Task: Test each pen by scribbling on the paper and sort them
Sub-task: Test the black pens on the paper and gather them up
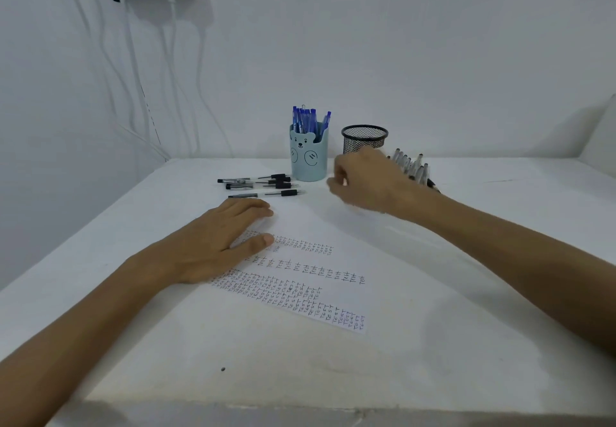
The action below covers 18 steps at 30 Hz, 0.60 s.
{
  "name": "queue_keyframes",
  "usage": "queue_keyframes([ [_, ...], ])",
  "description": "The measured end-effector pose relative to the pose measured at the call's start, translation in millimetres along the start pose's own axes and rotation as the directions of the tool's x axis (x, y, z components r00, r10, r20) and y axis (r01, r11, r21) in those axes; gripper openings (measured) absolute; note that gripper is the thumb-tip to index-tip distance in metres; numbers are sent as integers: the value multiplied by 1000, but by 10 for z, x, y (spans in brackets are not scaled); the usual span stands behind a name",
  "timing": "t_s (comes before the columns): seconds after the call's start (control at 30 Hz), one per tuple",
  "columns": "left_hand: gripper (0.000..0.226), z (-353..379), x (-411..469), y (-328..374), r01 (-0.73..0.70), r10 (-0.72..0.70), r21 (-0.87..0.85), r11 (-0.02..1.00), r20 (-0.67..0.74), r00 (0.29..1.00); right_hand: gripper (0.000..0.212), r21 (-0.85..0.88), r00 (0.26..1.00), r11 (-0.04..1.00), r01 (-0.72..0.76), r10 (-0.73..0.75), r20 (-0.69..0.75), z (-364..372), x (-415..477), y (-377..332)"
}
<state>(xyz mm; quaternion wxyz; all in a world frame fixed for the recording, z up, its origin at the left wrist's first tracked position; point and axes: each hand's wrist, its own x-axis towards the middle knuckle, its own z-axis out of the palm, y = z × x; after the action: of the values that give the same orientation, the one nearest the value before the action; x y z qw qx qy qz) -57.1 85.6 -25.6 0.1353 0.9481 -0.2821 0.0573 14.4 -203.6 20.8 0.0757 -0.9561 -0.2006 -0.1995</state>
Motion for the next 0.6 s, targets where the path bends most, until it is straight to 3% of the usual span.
queue_keyframes([
  [0.17, 69, -2, -6, -7, 17, -17, 0, 1000, 4, 1000, 19, 119, 960, 954, 277, -280, 13, 342, 137, -225],
  [0.37, 62, -13, 8, 33, 24, -23, -19, 1000, 12, 1000, 32, -3, 914, 915, 405, -404, 20, 630, 401, -465],
  [0.6, 60, -10, 9, 22, 14, -13, -34, 999, 20, 1000, 20, -69, 919, 918, 391, -386, 80, 714, 521, -608],
])
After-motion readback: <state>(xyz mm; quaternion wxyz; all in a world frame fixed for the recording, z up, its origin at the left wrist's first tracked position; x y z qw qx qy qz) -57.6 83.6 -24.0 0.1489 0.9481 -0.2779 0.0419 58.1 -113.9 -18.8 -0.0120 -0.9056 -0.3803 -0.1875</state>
